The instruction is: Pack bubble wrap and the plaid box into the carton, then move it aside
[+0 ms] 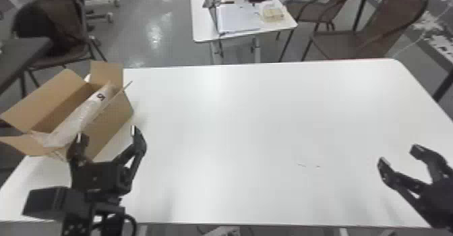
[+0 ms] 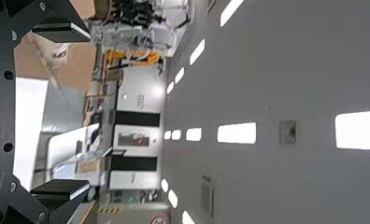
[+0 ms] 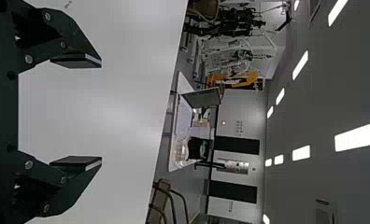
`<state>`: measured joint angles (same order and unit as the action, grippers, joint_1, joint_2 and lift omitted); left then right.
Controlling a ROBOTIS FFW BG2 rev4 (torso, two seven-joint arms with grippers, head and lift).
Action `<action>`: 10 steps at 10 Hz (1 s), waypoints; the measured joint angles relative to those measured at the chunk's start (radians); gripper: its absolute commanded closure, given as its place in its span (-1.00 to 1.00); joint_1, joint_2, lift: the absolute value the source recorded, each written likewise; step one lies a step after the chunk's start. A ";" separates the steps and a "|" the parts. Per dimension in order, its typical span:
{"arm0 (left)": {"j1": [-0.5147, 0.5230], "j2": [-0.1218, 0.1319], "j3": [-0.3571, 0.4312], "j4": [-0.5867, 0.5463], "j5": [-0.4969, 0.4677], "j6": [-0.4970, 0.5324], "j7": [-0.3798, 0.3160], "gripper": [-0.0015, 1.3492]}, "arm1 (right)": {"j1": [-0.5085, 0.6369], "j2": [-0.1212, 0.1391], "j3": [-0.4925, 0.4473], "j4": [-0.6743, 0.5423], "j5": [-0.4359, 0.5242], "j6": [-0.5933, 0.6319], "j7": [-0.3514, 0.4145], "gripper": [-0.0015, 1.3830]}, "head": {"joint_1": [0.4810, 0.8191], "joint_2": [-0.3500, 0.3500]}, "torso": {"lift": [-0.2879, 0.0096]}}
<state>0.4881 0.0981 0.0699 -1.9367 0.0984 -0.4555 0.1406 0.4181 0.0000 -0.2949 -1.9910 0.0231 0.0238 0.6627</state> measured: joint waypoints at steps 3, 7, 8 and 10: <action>0.122 0.004 0.000 0.011 -0.053 0.076 -0.091 -0.72 | 0.075 0.000 -0.001 0.039 0.026 -0.111 -0.032 -0.25 | 0.27 0.12 | -0.18; 0.161 -0.012 -0.009 0.028 -0.047 0.095 -0.116 -0.72 | 0.149 0.000 0.000 0.081 0.038 -0.208 -0.068 -0.25 | 0.27 0.06 | -0.18; 0.154 -0.011 -0.010 0.031 -0.045 0.101 -0.130 -0.72 | 0.148 0.000 0.000 0.085 0.037 -0.211 -0.068 -0.25 | 0.27 0.04 | -0.18; 0.144 -0.003 -0.012 0.033 -0.034 0.109 -0.135 -0.72 | 0.148 0.000 0.000 0.096 0.022 -0.212 -0.068 -0.25 | 0.27 0.04 | -0.18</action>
<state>0.6326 0.0947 0.0579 -1.9035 0.0642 -0.3469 0.0058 0.5660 0.0000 -0.2945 -1.8950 0.0451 -0.1878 0.5952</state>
